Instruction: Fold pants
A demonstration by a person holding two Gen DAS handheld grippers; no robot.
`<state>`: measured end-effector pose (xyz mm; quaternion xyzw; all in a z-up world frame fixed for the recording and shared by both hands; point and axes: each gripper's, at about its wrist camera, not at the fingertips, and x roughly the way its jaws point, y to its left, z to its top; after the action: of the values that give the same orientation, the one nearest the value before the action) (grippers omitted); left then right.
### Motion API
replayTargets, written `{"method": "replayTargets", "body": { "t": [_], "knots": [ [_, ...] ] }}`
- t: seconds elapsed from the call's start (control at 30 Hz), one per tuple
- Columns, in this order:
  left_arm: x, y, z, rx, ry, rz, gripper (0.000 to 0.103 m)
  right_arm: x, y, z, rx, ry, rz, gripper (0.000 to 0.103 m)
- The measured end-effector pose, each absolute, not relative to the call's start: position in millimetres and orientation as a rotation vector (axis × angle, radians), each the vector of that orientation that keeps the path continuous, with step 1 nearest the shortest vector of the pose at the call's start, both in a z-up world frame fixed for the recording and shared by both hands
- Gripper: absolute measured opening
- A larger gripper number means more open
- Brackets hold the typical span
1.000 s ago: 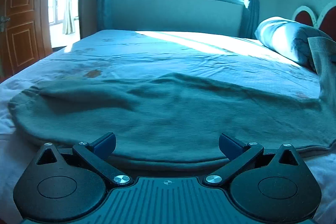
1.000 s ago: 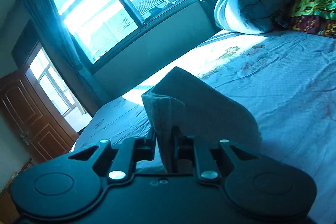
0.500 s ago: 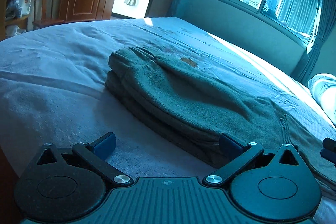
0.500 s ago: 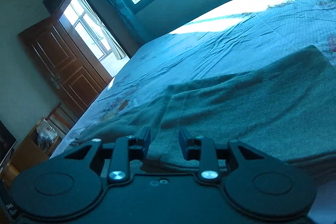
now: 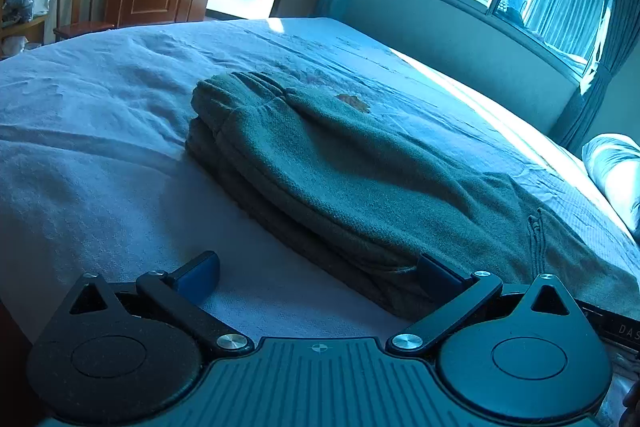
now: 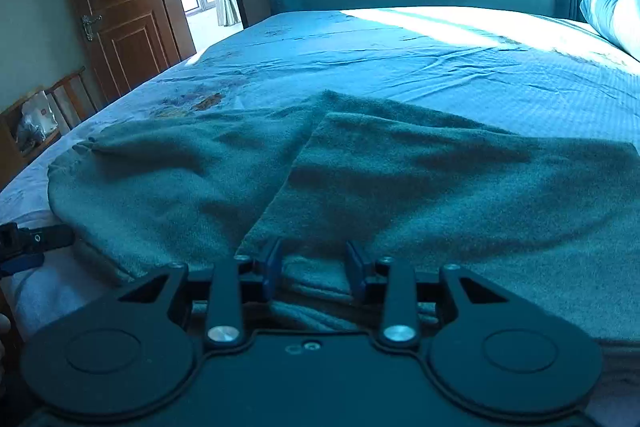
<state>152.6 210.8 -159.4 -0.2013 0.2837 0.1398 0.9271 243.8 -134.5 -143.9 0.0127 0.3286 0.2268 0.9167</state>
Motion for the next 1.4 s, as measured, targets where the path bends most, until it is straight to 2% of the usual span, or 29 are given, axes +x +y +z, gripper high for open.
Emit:
{"method": "replayTargets", "body": {
  "t": [0.07,0.2,0.47,0.67,0.7,0.73,0.77,0.8,0.83,0.93,1.0,1.03,1.07,1.17,1.27,1.4],
  "knots": [
    [153.1,216.7,-156.9,-0.431,0.575,0.265,0.103,240.8,-149.1,-134.8,0.109,0.660,0.471,0.030],
    [157.4,239.3,-153.3,-0.469,0.552,0.219,0.103,224.0,-166.2,-128.1,0.150,0.570,0.447,0.055],
    [199.4,302.8,-176.4,-0.677,0.561,0.163,0.103,212.9,-182.6,-129.3,0.201,0.549,0.433,0.055],
    [230.9,309.0,-188.9,-0.667,0.524,0.141,0.103,211.8,-189.8,-129.0,0.178,0.539,0.407,0.055],
    [234.8,309.3,-189.1,-0.667,0.529,0.153,0.096,214.7,-195.2,-127.1,0.176,0.532,0.402,0.054],
    [237.2,308.8,-188.8,-0.654,0.540,0.173,0.074,221.1,-204.3,-123.8,0.182,0.522,0.380,0.054],
    [238.0,311.8,-190.1,-0.642,0.552,0.191,0.065,230.3,-216.7,-120.3,0.208,0.514,0.333,0.054],
    [236.5,314.9,-192.6,-0.657,0.542,0.180,0.063,242.6,-232.3,-116.4,0.245,0.510,0.275,0.054],
    [232.9,319.9,-195.0,-0.674,0.526,0.162,0.063,253.1,-244.5,-112.5,0.271,0.507,0.231,0.053],
    [228.9,320.7,-197.8,-0.649,0.512,0.133,0.063,291.3,-279.0,-101.5,0.311,0.519,0.143,0.037],
    [228.8,317.8,-198.4,-0.629,0.505,0.137,0.063,316.4,-285.5,-107.3,0.283,0.589,0.112,0.010],
    [229.6,316.2,-198.5,-0.620,0.504,0.143,0.064,330.7,-285.7,-115.4,0.250,0.645,0.086,0.007],
    [230.2,314.5,-198.2,-0.612,0.505,0.147,0.065,342.6,-287.2,-126.3,0.232,0.698,0.066,0.000],
    [233.5,307.1,-195.0,-0.575,0.522,0.148,0.071,352.7,-291.4,-137.4,0.259,0.764,0.074,0.000],
    [235.9,304.5,-191.7,-0.547,0.538,0.142,0.076,327.7,-293.2,-119.3,0.316,0.657,0.119,0.012],
    [237.0,297.8,-188.7,-0.514,0.549,0.161,0.082,286.9,-281.1,-118.9,0.291,0.597,0.200,0.013]
  ]
}}
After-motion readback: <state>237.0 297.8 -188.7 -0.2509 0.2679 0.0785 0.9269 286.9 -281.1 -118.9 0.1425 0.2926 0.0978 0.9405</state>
